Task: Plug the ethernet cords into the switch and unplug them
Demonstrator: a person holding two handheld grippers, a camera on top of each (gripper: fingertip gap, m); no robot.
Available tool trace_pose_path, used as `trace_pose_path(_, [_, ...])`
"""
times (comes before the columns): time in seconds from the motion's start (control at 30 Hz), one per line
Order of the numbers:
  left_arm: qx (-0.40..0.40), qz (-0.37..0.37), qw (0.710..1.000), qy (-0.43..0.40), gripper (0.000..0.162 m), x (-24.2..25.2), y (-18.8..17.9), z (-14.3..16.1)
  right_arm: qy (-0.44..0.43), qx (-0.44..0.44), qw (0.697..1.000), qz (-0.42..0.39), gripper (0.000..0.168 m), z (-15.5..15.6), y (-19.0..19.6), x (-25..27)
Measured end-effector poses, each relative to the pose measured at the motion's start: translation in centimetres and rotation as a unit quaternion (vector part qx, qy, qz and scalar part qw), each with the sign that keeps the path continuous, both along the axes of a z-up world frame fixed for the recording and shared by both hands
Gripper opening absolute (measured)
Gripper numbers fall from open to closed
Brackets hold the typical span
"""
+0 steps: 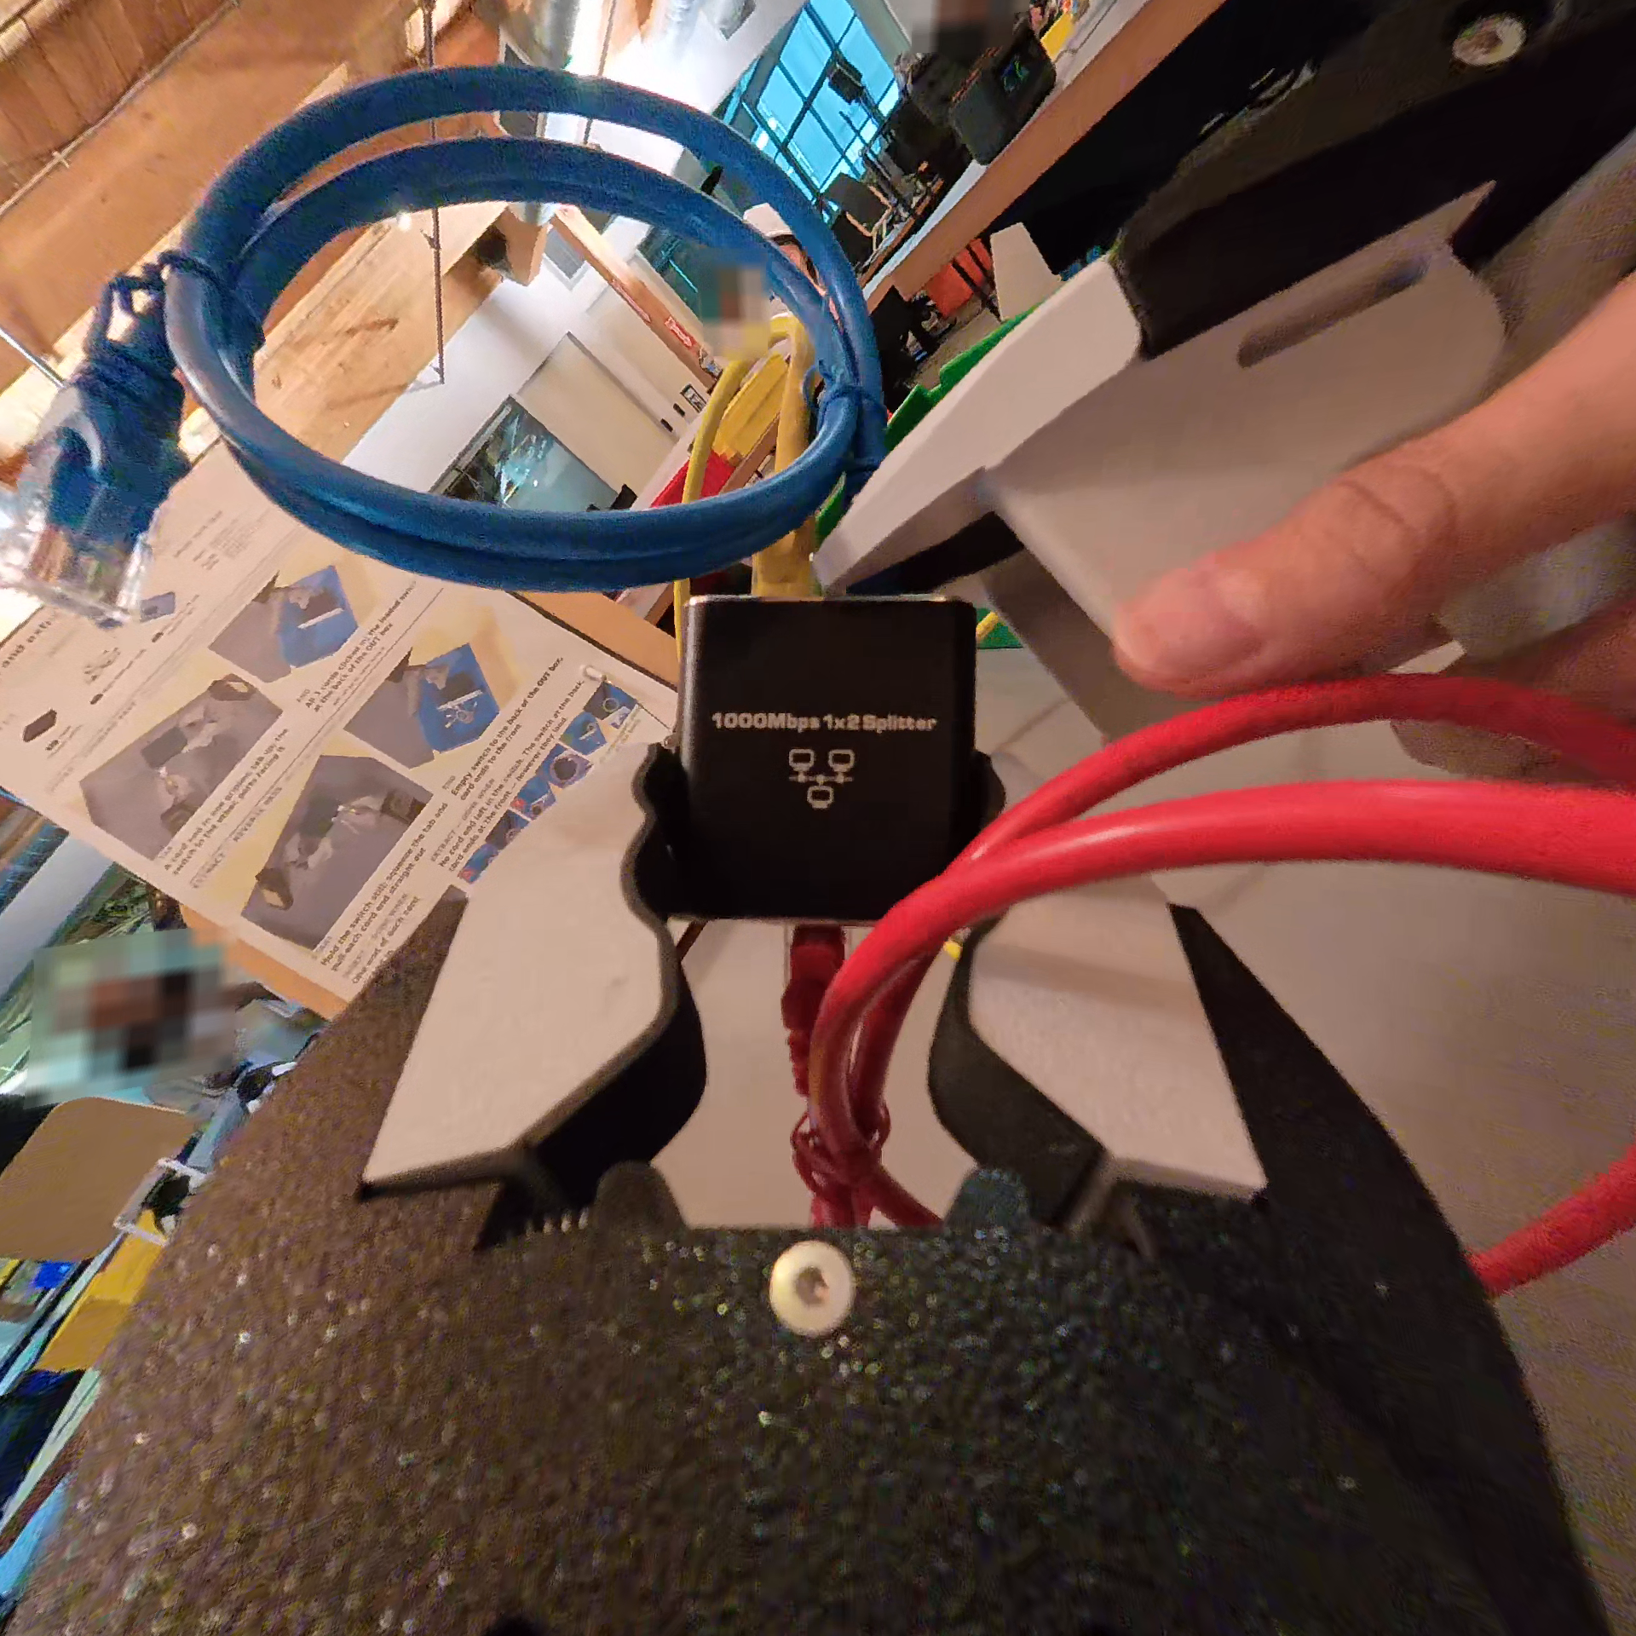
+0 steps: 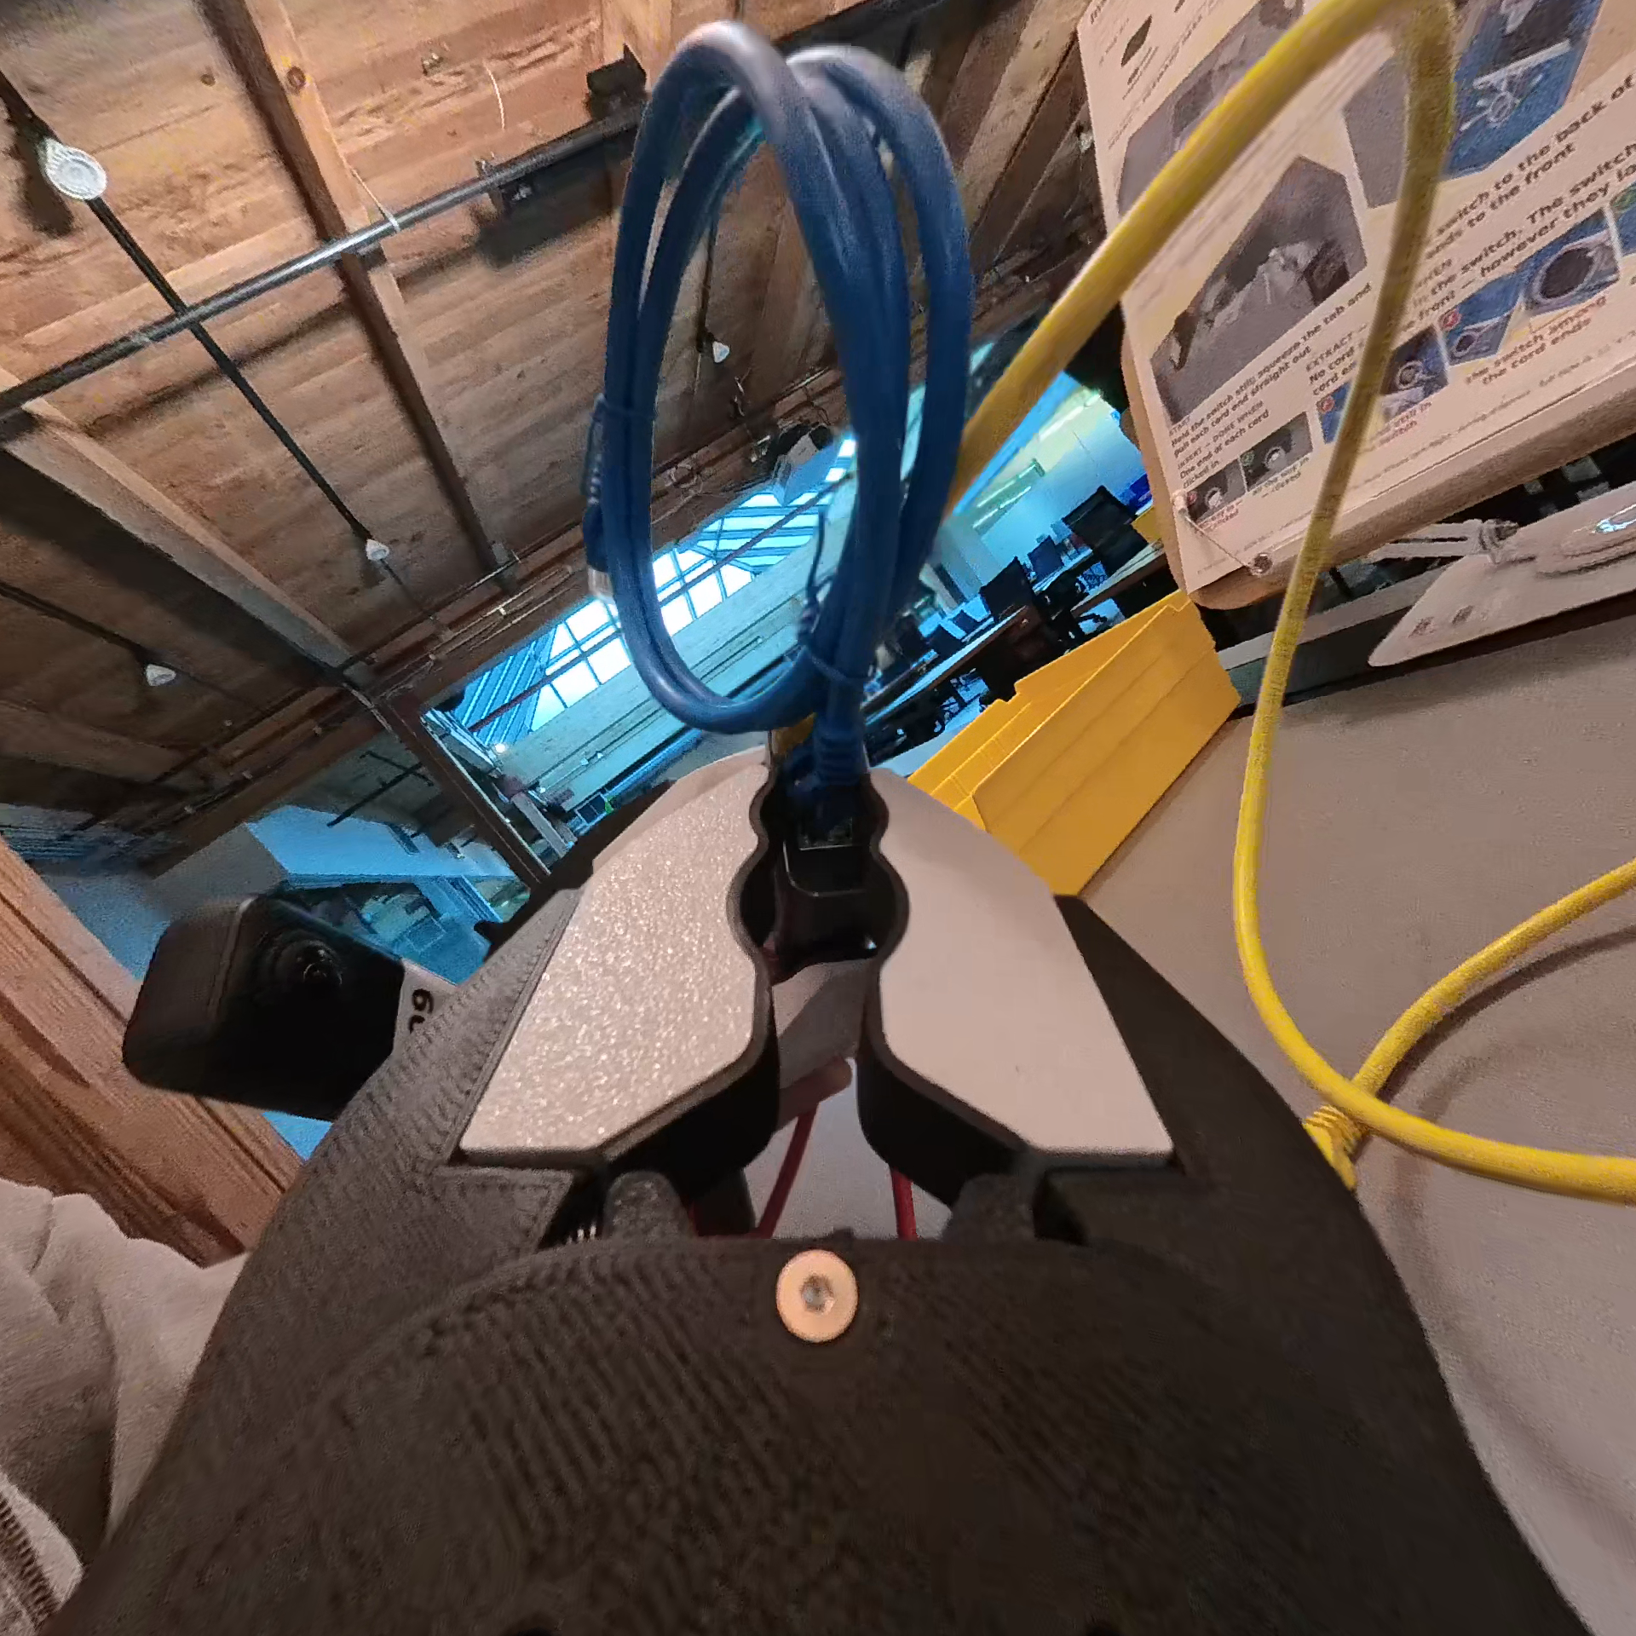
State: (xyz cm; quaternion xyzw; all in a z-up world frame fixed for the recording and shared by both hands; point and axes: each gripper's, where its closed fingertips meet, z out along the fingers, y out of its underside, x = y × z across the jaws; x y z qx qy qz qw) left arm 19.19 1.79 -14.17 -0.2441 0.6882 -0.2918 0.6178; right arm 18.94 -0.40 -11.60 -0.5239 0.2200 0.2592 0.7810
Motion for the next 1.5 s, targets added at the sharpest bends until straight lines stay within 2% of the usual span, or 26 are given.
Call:
trace_pose_path(0.33, [-0.024, -0.014, 1.000, 0.011, 0.063, -0.1, -0.3, 0.1, -0.006, 0.014, 1.000, 0.019, 0.014, 0.2, -0.2, -0.2])
trace_pose_path(0.87, [-0.068, -0.032, 0.997, 0.009, 0.063, -0.2, -0.6, 0.1, -0.104, 0.002, 0.994, -0.038, 0.015, 0.6, -0.3, -0.7])
trace_pose_path(1.03, [-0.126, -0.037, 0.990, 0.048, 0.063, 0.1, -0.8, -0.7, -0.146, -0.033, 0.987, -0.061, 0.014, 0.1, -0.2, -0.2])
trace_pose_path(1.27, [-0.227, -0.071, 0.966, 0.104, 0.063, 0.3, -1.4, -1.7, -0.191, -0.083, 0.975, -0.076, 0.014, -0.6, -0.1, 0.5])
trace_pose_path(1.5, [-0.279, -0.090, 0.947, 0.130, 0.063, 0.4, -1.7, -2.4, -0.247, -0.129, 0.955, -0.097, 0.015, -1.0, 0.0, 0.7])
